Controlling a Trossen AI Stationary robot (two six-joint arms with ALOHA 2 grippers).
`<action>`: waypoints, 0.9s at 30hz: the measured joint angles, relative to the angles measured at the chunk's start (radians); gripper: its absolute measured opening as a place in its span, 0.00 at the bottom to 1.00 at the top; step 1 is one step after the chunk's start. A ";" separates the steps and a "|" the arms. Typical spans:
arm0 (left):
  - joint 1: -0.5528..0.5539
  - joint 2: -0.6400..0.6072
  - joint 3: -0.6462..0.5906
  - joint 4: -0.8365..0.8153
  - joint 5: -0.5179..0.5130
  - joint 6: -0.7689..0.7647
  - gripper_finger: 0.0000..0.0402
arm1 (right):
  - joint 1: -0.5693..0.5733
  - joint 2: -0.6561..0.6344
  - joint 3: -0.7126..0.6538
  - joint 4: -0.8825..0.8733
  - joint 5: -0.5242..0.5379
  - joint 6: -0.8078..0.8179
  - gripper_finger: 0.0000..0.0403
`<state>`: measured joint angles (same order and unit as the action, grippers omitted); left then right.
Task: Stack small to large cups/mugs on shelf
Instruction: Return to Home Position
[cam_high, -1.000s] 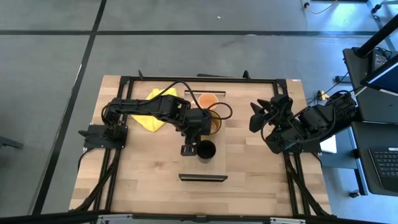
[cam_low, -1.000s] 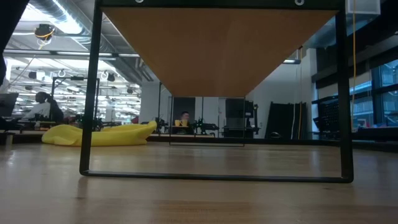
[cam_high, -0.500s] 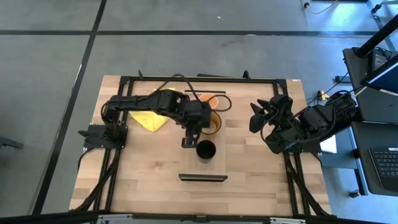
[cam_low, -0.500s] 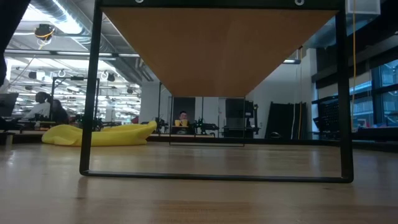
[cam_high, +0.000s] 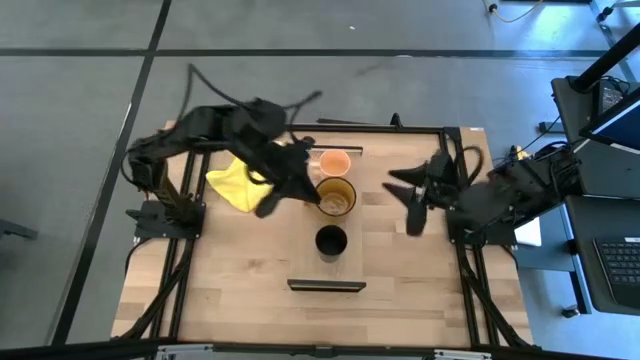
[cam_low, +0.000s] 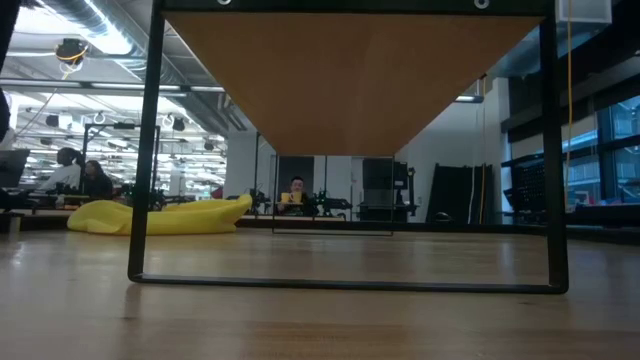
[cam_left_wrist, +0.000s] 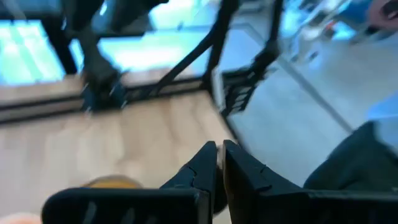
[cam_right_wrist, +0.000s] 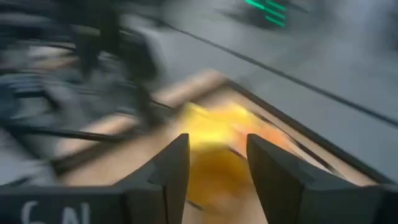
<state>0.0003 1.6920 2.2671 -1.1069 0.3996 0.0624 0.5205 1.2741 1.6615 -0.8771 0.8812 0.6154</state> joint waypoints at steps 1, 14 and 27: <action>0.002 -0.015 -0.005 0.018 0.028 0.000 0.05 | 0.000 -0.003 0.000 0.117 -0.053 -0.116 0.40; 0.013 -0.513 -0.802 0.675 0.034 -0.191 0.05 | -0.092 -0.042 0.001 0.373 -0.392 -0.482 0.40; 0.080 -1.106 -1.557 1.269 -0.159 -0.450 0.05 | -0.440 -0.188 -0.232 0.449 -0.640 -0.408 0.40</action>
<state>0.0803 0.5864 0.7099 0.1616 0.2410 -0.3871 0.0808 1.0859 1.4295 -0.4281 0.2407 0.2072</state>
